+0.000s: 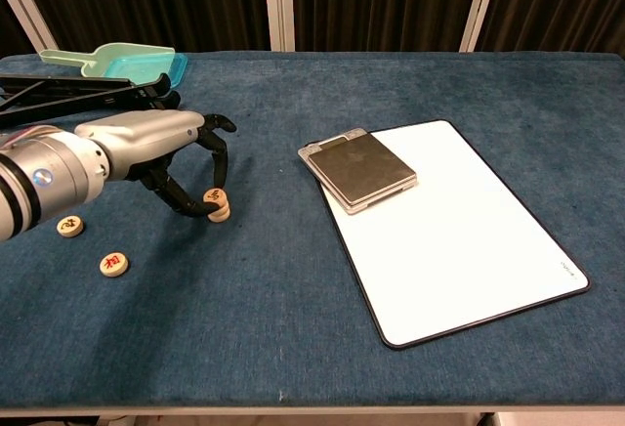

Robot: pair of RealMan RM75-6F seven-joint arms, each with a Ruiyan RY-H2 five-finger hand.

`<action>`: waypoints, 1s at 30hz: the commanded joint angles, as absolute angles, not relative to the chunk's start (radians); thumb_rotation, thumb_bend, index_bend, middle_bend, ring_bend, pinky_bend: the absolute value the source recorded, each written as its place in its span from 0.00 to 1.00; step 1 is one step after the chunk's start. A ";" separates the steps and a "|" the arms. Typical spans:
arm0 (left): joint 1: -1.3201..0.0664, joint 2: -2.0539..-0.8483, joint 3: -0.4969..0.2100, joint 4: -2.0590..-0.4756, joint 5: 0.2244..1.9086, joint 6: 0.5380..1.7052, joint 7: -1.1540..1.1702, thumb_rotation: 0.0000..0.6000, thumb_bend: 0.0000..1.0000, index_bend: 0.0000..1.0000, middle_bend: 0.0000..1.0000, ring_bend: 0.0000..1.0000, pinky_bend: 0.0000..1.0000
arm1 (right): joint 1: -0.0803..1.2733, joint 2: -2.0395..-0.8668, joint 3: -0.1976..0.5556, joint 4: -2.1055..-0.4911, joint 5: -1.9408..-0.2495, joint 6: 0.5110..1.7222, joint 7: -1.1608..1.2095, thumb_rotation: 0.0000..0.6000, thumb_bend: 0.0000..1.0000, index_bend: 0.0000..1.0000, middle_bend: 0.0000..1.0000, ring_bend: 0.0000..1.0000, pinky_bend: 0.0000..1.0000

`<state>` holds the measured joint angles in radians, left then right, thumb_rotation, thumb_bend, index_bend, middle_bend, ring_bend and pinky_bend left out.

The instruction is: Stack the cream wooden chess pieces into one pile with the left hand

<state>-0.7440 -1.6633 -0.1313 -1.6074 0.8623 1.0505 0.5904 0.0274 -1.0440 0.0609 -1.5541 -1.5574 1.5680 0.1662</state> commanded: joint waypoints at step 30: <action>-0.541 -1.459 0.006 -1.653 1.036 1.172 0.405 1.00 0.23 0.39 0.01 0.00 0.00 | 0.039 -1.038 0.062 -1.572 -1.574 1.564 0.144 1.00 0.19 0.00 0.04 0.00 0.05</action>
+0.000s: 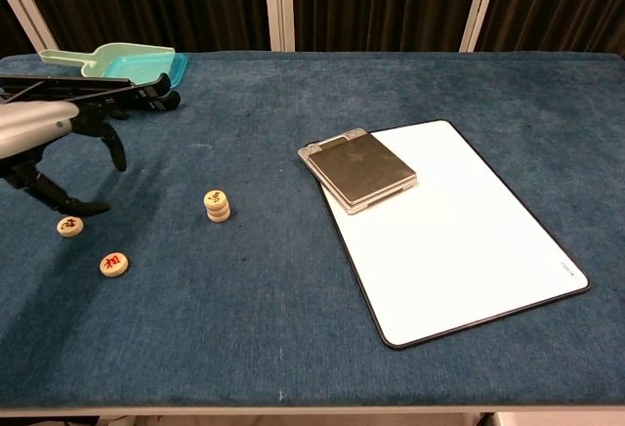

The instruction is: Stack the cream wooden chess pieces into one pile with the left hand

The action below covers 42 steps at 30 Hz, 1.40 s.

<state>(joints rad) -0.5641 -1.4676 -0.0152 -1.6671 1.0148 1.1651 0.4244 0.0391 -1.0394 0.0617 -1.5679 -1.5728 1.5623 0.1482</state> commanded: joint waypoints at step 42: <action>-0.479 -1.491 -0.044 -1.565 1.081 1.104 0.373 1.00 0.40 0.52 0.03 0.00 0.00 | 0.046 -1.039 0.056 -1.594 -1.581 1.560 0.113 1.00 0.19 0.00 0.04 0.00 0.05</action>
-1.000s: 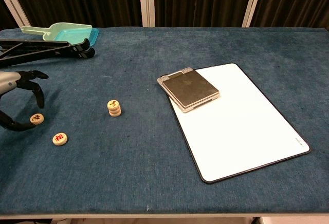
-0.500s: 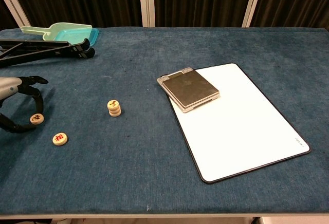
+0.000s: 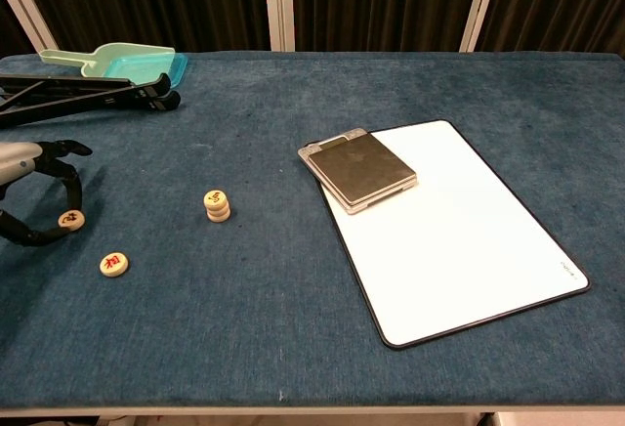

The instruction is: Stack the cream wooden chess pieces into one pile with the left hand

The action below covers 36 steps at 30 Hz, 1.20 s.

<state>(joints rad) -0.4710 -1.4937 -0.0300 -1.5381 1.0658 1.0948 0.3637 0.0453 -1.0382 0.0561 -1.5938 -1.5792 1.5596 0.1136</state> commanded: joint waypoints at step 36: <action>-0.716 -1.661 -0.158 -1.641 0.893 1.049 0.636 1.00 0.35 0.52 0.03 0.00 0.00 | 0.037 -1.047 0.051 -1.551 -1.572 1.562 0.161 1.00 0.19 0.00 0.04 0.00 0.05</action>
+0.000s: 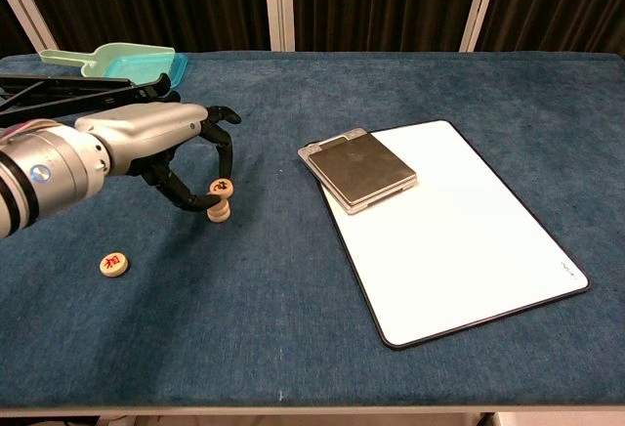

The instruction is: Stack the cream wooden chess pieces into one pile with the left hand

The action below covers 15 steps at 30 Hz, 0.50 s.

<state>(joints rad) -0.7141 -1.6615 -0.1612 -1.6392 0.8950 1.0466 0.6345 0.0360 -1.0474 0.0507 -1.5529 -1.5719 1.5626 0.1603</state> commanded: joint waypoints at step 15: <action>-0.727 -1.648 -0.143 -1.648 0.876 1.061 0.631 1.00 0.33 0.52 0.03 0.00 0.00 | 0.036 -1.048 0.053 -1.552 -1.569 1.563 0.158 1.00 0.19 0.00 0.04 0.00 0.05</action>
<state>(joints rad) -0.7265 -1.6483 -0.1426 -1.6476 0.8757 1.0611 0.6310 0.0359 -1.0479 0.0530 -1.5518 -1.5689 1.5628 0.1576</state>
